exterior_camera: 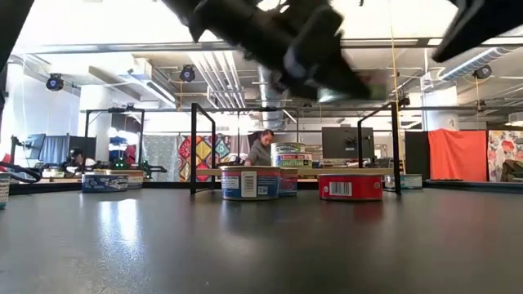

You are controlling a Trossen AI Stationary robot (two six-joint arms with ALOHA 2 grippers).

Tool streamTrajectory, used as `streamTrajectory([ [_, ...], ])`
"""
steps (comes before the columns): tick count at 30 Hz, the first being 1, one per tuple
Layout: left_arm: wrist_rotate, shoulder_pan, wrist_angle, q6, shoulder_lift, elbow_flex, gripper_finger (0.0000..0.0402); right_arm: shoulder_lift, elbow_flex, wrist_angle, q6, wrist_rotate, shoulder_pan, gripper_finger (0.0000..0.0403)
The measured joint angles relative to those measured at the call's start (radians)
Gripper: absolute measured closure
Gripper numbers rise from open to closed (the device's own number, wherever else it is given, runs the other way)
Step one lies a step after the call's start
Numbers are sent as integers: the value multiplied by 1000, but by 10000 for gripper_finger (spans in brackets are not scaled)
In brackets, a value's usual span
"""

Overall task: Stack canned seafood by type on shelf
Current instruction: Stack the green tuna can on the shelf aligned with the other green tuna can

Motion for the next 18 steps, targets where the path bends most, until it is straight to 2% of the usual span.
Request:
streamTrajectory([
  [3,1,30,-26,-40,-51,-82,38,-16,-22,136,-196,-37,-52,385],
  [8,34,98,-51,11,-122,-132,34,-31,-86,386,-513,-227,-182,385],
  [15,231,237,-222,172,-182,-55,35,-67,-93,501,-759,-275,-397,385],
  [18,324,297,-267,251,-181,-19,35,-83,-104,599,-857,-347,-488,385],
])
